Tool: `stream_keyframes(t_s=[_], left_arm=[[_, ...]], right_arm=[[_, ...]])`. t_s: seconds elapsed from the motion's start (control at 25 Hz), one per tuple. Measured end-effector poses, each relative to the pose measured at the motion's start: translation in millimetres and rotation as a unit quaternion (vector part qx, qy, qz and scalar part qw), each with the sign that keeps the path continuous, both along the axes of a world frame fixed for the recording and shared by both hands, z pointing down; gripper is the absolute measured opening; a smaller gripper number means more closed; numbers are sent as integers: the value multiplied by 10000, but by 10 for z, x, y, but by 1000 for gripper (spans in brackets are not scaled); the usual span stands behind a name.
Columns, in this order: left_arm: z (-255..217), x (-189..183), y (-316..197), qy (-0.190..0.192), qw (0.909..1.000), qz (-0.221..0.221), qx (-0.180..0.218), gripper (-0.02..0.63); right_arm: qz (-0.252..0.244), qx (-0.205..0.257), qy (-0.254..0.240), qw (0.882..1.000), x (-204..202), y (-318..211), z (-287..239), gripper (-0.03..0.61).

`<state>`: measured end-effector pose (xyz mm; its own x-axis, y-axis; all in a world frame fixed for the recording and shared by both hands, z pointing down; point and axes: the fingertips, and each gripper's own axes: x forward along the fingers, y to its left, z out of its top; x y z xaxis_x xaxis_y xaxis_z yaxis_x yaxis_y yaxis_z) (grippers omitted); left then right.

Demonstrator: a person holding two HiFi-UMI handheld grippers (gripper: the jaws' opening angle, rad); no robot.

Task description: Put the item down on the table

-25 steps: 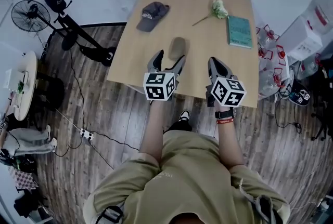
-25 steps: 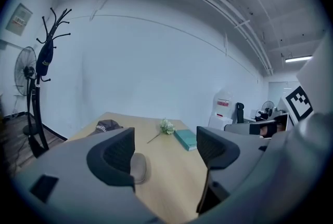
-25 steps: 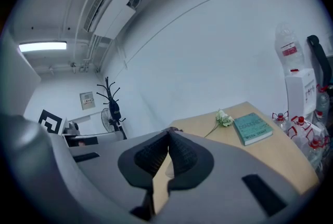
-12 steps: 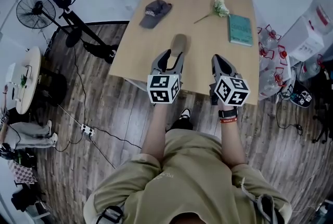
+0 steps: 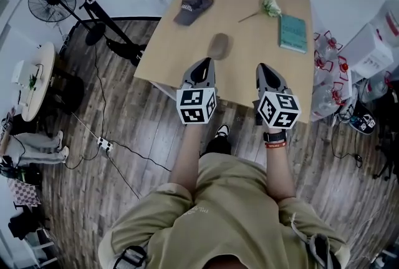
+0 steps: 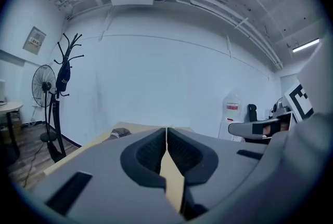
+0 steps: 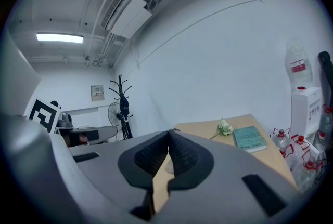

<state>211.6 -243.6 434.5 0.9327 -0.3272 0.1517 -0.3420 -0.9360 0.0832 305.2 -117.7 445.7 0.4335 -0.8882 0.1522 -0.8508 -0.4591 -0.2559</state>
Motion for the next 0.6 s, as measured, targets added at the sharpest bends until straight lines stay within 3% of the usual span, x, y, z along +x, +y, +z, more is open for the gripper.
stream_keyframes(t_s=[0.4, 0.6], left_arm=[[-21, -168, 325, 186, 9996, 184, 104, 23], [51, -85, 369, 239, 9994, 221, 101, 23]], right_arm=[[107, -122, 5, 9999, -160, 277, 131, 15], [162, -135, 65, 9998, -137, 338, 176, 15]])
